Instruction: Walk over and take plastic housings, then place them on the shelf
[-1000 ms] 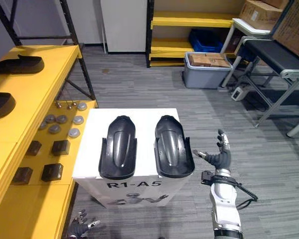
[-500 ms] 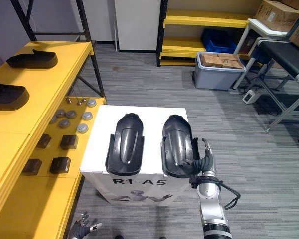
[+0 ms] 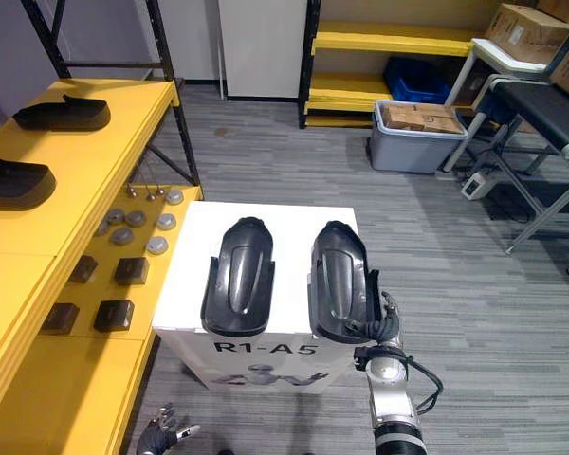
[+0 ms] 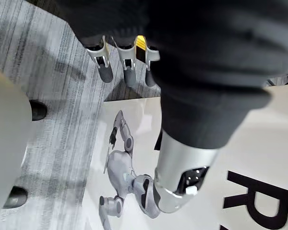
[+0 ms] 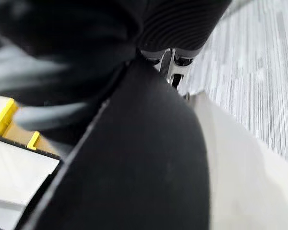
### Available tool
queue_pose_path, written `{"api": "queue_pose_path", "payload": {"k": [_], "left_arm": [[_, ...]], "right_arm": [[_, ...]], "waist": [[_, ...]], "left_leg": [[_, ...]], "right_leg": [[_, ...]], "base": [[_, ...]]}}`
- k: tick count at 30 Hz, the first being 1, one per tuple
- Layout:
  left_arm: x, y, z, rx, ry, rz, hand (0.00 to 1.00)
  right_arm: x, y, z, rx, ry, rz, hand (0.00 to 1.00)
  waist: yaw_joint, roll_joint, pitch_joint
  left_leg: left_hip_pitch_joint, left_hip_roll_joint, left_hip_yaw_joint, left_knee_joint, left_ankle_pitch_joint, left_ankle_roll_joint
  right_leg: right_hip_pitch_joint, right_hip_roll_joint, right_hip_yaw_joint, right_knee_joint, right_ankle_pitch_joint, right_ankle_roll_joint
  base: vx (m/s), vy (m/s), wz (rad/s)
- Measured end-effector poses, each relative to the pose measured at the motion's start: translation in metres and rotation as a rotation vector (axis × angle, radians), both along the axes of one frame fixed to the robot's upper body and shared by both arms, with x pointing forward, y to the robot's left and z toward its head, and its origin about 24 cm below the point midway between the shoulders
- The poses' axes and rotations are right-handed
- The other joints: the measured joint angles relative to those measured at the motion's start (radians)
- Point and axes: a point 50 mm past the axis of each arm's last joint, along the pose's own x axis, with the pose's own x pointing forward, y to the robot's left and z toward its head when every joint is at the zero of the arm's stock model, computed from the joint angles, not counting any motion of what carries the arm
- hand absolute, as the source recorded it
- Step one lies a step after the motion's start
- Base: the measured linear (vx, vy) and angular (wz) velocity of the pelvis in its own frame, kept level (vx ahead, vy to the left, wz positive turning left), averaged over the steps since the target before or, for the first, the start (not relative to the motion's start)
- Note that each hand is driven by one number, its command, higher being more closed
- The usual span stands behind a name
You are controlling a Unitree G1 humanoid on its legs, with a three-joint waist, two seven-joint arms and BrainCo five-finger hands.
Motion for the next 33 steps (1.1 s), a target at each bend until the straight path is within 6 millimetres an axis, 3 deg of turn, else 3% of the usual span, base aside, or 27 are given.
{"api": "queue_pose_path", "payload": {"k": [9,19,25,27,33], "left_arm": [[0.001,0.0,0.0,-0.001,-0.003,0.0,0.0],[0.014,0.002,0.014,0.015,-0.089,0.009,0.0],[0.036,0.02,0.046,0.055,-0.267,0.125,0.0],[0.045,0.029,0.067,0.076,-0.377,0.207,0.0],[0.067,0.035,0.122,0.093,-0.666,0.28,0.0]], "right_arm": [[0.001,-0.014,-0.003,0.082,-0.001,-0.062,1.0],[-0.009,-0.009,-0.001,0.087,-0.029,-0.06,1.0],[-0.009,-0.016,0.046,0.007,-0.235,-0.089,1.0],[-0.008,-0.018,0.067,-0.018,-0.332,-0.113,1.0],[-0.008,-0.004,0.101,-0.076,-0.494,-0.086,1.0]], "waist": [[-0.001,0.001,0.005],[0.002,0.0,0.007],[-0.002,0.0,0.007],[-0.002,0.0,0.007],[0.0,0.0,0.007]], "left_leg": [[0.002,0.006,0.004,0.0,0.0,0.0],[0.014,0.005,0.003,0.0,-0.002,-0.003],[-0.004,0.005,-0.006,0.003,-0.003,-0.004],[-0.006,0.005,-0.012,0.01,-0.003,-0.004],[-0.001,0.004,-0.022,0.012,-0.005,-0.003]], "right_leg": [[0.014,0.007,-0.001,-0.014,0.0,0.0],[0.025,0.004,0.0,-0.011,0.0,0.0],[0.008,0.001,-0.001,-0.006,0.0,0.0],[0.013,-0.003,-0.005,-0.006,0.0,0.0],[0.027,-0.005,-0.021,-0.008,0.0,0.001]], "base": [[0.0,0.0,0.0],[-0.03,0.008,0.0],[-0.03,0.008,0.02],[0.01,0.017,0.07],[0.0,0.01,0.06]]}}
